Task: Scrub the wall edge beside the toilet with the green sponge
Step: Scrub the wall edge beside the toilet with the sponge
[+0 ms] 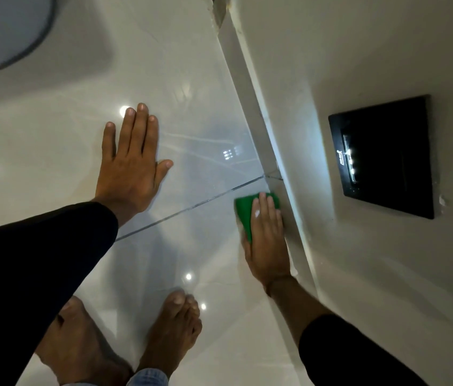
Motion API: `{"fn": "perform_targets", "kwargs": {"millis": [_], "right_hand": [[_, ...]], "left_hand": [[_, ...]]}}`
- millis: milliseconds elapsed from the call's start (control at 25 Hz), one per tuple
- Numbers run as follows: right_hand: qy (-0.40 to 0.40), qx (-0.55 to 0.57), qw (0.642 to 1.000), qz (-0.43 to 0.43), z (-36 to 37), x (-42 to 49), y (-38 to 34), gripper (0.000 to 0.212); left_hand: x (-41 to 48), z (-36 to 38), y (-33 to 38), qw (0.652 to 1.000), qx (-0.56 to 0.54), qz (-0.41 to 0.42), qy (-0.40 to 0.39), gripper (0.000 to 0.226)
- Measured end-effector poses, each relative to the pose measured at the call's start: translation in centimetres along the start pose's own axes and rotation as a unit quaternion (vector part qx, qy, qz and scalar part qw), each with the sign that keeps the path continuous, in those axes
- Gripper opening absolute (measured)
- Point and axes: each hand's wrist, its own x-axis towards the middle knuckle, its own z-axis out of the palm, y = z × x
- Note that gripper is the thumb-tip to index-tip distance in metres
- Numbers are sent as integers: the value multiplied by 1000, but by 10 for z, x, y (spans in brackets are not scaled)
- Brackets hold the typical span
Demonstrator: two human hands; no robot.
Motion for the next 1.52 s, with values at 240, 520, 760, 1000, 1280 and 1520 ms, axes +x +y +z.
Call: {"fn": "perform_targets", "kwargs": {"millis": [240,520,760,1000,1280,1520], "right_hand": [[8,13,1000,-2,-11,31,-7,79],[-36,4,999,18,1,-30,10,72],[31,35,998,-33,-31,99,-35,84],[36,13,998,-56,-20,65,-13,80],[-25,-12,1000,-13,-15,-75,18,77],[-122,29,991,38,-59,-53,10,80]], "left_hand": [[2,-5,0,1000,-2,-5,-19,81],[3,-12,6,999,11,-26,-28,82],[4,-16,6,998,33,-26,-48,83],[3,-14,4,997,29,-16,-64,82],[-4,-52,2,995,-12,-23,-98,80],[-52,-107,7,990,-17,-6,-143,81]]}}
